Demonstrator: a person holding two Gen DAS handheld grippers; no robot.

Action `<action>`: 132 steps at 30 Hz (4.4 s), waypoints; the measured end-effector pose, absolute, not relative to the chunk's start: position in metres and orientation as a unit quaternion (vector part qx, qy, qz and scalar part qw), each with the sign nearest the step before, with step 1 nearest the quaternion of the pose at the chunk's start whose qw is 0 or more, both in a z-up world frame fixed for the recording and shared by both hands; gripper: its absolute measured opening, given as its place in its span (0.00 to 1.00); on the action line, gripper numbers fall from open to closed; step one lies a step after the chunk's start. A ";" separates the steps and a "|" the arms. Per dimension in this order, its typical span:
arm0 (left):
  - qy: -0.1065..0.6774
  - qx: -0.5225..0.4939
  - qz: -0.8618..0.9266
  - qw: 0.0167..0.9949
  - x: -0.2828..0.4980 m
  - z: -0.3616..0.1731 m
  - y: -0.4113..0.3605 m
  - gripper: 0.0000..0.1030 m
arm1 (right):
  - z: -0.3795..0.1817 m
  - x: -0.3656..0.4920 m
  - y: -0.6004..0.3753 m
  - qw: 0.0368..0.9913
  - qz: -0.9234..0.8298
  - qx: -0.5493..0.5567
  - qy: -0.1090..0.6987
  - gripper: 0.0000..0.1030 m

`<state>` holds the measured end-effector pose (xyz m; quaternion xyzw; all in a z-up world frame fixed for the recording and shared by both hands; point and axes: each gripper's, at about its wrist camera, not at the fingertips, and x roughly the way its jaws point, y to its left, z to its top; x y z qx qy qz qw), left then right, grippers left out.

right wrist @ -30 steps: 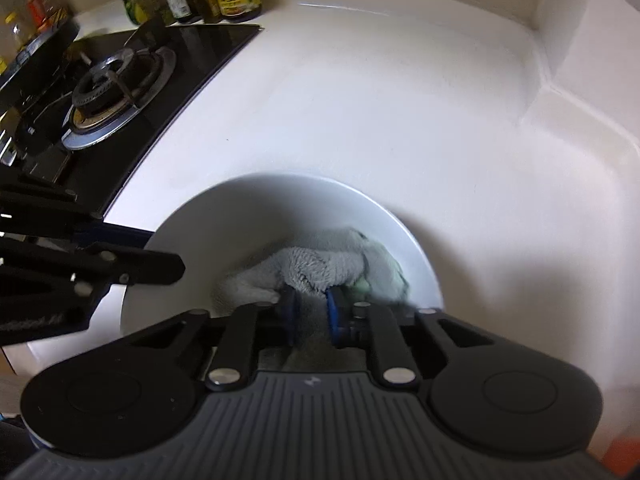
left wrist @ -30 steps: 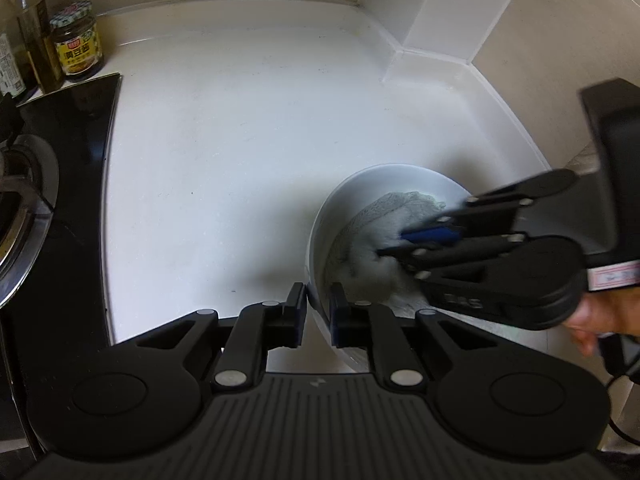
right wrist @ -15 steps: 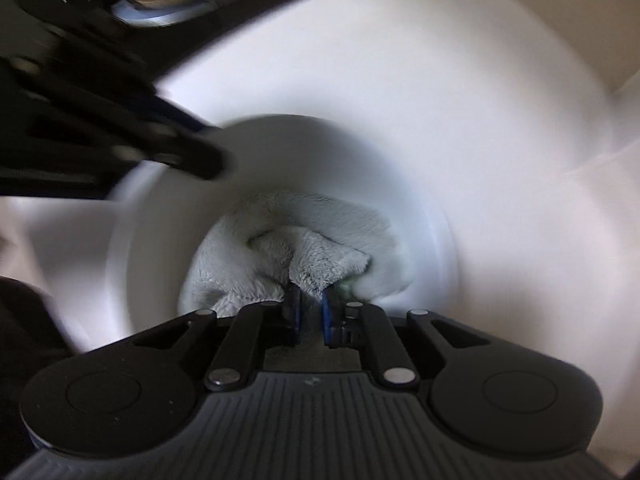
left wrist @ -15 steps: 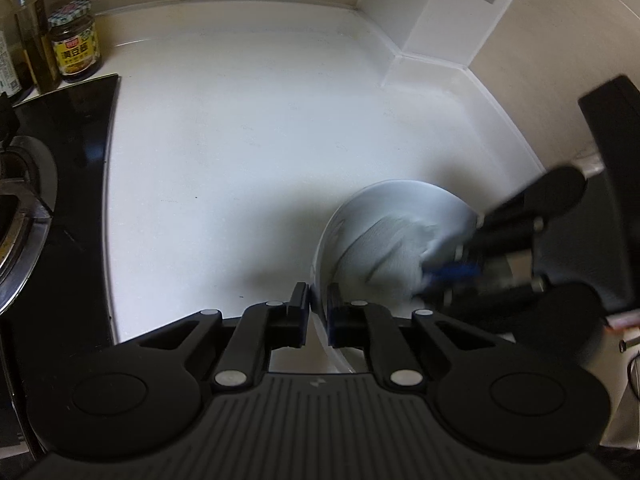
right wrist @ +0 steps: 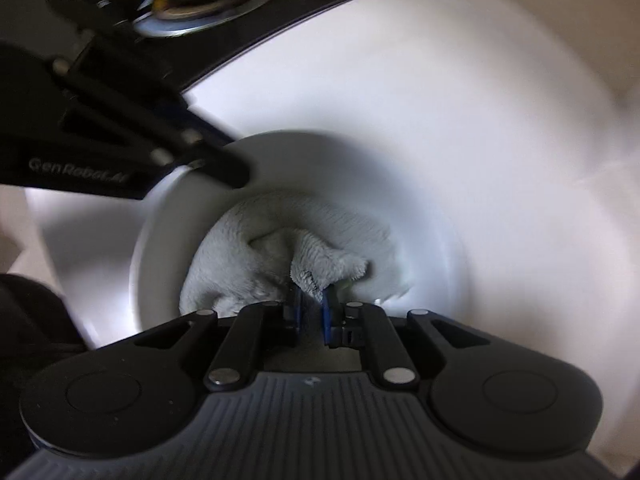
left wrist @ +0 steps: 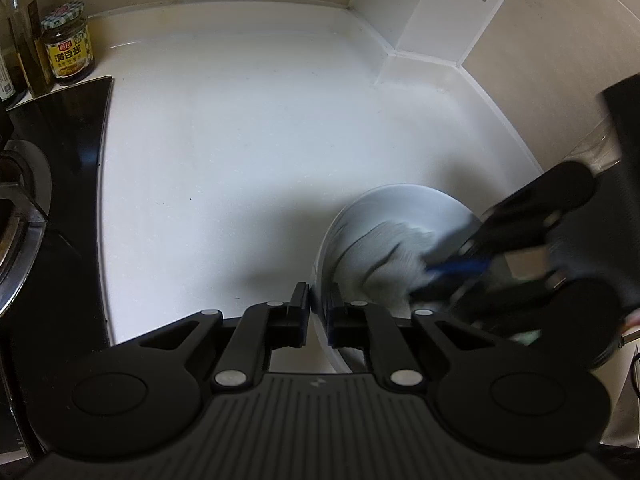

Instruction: Clean bowl

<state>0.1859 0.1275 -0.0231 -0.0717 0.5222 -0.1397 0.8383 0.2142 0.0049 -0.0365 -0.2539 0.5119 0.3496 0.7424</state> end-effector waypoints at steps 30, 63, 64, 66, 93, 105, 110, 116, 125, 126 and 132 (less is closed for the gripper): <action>0.518 -0.051 -0.137 0.843 0.186 -0.025 0.121 0.06 | -0.001 0.248 -0.103 0.854 0.164 -0.075 0.489 0.22; 0.516 -0.001 -0.171 0.839 0.187 -0.024 0.113 0.08 | -0.043 0.286 0.043 0.634 0.436 -0.409 0.490 0.26; 0.516 -0.005 -0.169 0.840 0.187 -0.025 0.114 0.08 | -0.043 0.290 0.039 0.639 0.429 -0.390 0.505 0.26; 0.514 -0.013 -0.164 0.842 0.187 -0.026 0.115 0.07 | -0.042 0.298 0.028 0.654 0.408 -0.347 0.534 0.26; 0.514 0.063 -0.245 0.819 0.217 -0.027 0.107 0.04 | -0.034 0.276 0.013 0.644 0.437 -0.345 0.525 0.18; 0.516 0.062 -0.210 0.828 0.218 -0.028 0.101 0.03 | -0.034 0.285 -0.047 0.700 0.338 -0.188 0.601 0.12; 0.517 0.091 -0.236 0.818 0.222 -0.028 0.098 0.03 | -0.031 0.262 -0.095 0.711 0.290 -0.093 0.634 0.11; 0.513 0.179 -0.306 0.782 0.225 -0.021 0.086 0.03 | -0.039 0.258 -0.109 0.699 0.303 -0.096 0.640 0.14; 0.521 0.234 -0.348 0.744 0.227 -0.008 0.083 0.04 | -0.032 0.281 -0.070 0.695 0.405 -0.224 0.550 0.12; 0.525 0.229 -0.346 0.743 0.228 -0.008 0.084 0.04 | -0.031 0.283 -0.070 0.695 0.408 -0.221 0.549 0.11; 0.567 0.126 -0.254 0.773 0.218 -0.005 0.107 0.08 | -0.032 0.283 -0.091 0.708 0.397 -0.181 0.555 0.10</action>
